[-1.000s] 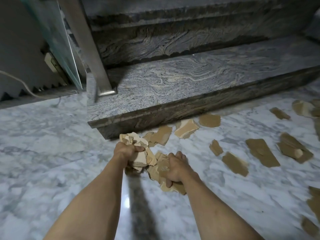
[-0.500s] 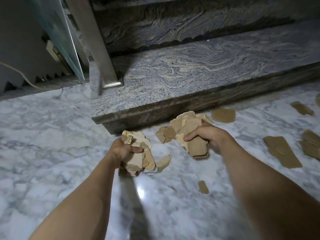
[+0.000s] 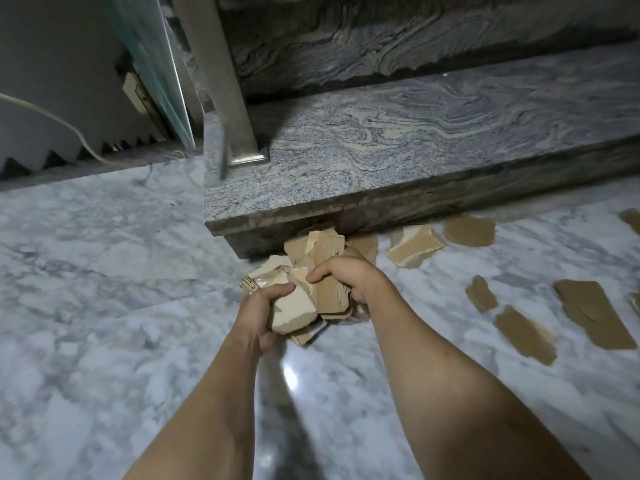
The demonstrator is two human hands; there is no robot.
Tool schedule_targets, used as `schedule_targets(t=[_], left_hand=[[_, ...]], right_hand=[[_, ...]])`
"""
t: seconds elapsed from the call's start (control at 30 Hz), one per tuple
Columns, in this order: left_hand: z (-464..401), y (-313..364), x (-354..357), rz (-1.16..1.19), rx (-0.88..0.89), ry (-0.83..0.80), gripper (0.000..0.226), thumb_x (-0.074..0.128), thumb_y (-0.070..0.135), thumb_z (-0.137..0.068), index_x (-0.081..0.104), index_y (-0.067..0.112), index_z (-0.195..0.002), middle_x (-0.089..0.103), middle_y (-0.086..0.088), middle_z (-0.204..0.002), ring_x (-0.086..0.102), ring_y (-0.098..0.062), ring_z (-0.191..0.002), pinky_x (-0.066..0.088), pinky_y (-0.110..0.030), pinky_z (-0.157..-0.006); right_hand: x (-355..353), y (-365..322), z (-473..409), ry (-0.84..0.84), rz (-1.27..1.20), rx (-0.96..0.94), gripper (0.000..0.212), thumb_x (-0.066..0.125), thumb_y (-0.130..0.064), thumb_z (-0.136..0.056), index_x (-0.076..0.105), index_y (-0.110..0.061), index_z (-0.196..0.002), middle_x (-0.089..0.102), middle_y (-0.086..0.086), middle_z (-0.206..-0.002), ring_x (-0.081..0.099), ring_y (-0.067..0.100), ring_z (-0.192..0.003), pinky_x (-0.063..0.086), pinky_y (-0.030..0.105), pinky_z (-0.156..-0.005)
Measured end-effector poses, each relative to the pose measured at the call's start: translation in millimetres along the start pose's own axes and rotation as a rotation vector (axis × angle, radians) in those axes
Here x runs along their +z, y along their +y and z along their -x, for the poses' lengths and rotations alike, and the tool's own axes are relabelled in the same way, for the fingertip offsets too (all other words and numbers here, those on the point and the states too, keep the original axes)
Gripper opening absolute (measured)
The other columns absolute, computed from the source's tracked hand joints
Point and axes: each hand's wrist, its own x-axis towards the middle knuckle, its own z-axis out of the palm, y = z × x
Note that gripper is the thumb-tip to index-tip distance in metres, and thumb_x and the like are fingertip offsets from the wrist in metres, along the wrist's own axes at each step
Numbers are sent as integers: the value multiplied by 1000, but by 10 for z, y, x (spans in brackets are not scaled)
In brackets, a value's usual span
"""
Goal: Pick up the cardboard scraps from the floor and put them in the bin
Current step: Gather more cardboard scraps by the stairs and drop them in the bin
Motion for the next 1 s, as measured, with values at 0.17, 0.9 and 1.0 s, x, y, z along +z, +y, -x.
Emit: schedule_targets(t=[0.17, 0.9, 1.0], left_hand=[[25, 68, -15, -79, 3, 65, 39, 74, 0, -73, 67, -3, -111, 73, -26, -101, 71, -40, -83, 60, -52, -61], [-375, 461, 416, -864, 173, 301, 74, 90, 17, -56, 45, 3, -113, 64, -13, -102, 66, -32, -97, 61, -44, -81], [-285, 452, 433, -719, 145, 259, 46, 84, 2, -65, 52, -1, -98, 65, -13, -88, 65, -33, -85, 61, -44, -77]], right_hand=[[-447, -131, 67, 112, -49, 1, 51, 83, 0, -61, 66, -4, -109, 74, 16, -99, 72, 33, -88, 61, 45, -80], [-40, -34, -388, 490, 532, 127, 104, 94, -22, -57, 25, -12, -134, 40, 11, -142, 48, 34, -125, 45, 40, -77], [-95, 21, -340, 455, 419, 142, 111, 95, -24, -54, 27, -5, -140, 55, 13, -133, 56, 37, -120, 48, 45, -97]])
